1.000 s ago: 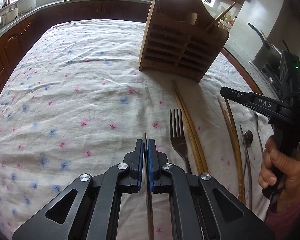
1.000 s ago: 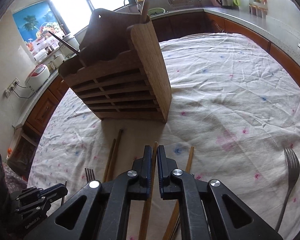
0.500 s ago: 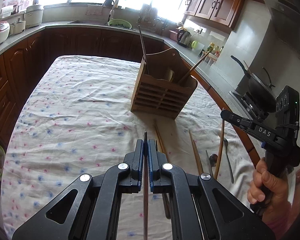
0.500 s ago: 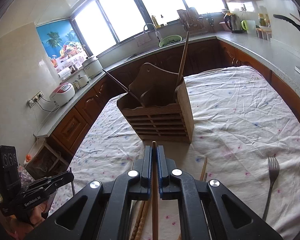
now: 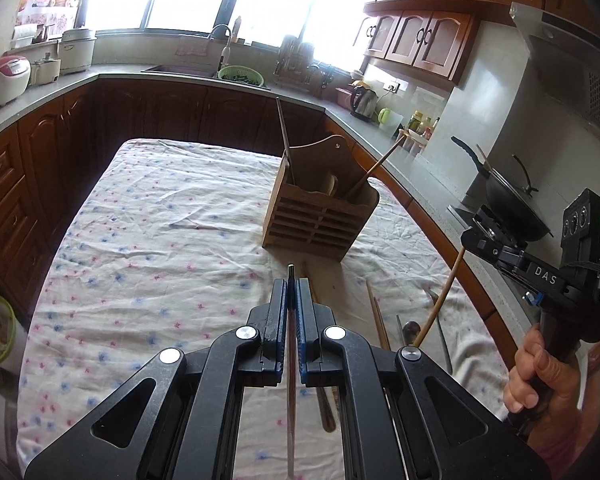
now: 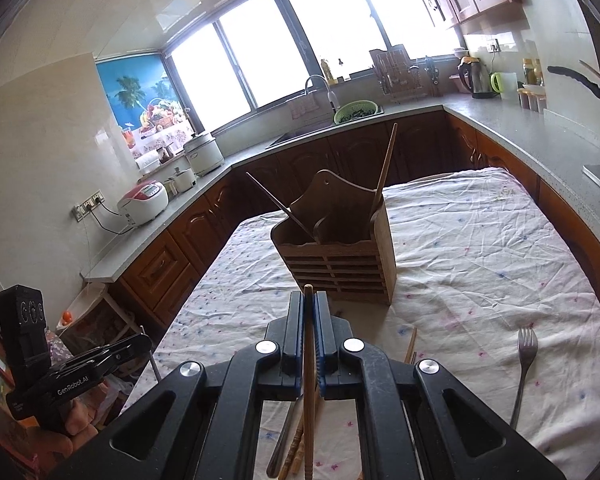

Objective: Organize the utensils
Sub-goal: 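Lift the metal chopstick with the left gripper toward the caddy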

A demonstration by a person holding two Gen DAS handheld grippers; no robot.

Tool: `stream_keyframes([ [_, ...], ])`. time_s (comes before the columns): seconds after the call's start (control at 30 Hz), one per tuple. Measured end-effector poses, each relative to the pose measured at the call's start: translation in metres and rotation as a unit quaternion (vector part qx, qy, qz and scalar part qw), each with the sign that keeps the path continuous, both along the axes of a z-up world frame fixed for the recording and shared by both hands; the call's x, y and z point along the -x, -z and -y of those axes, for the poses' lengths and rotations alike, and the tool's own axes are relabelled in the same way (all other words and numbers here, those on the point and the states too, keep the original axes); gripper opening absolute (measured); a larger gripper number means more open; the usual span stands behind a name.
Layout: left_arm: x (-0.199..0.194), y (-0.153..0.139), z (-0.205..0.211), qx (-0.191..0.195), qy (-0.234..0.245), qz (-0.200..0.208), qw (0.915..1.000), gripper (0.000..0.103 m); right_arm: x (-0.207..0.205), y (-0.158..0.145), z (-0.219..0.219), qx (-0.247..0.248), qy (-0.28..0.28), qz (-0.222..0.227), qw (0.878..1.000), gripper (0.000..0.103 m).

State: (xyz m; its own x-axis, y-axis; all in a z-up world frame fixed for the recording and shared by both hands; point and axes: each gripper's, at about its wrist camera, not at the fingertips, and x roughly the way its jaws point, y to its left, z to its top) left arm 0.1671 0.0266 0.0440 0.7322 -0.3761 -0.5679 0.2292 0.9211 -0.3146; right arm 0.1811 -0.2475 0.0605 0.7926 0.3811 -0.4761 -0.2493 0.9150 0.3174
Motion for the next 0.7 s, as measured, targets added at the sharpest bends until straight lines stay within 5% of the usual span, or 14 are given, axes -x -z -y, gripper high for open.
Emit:
stream_keyframes([
  [0.7, -0.003, -0.031, -0.005, 0.011, -0.016, 0.043, 0.9989, 0.003, 0.004, -0.021, 0.013, -0.010, 0.014, 0.038, 0.999, 0.004],
])
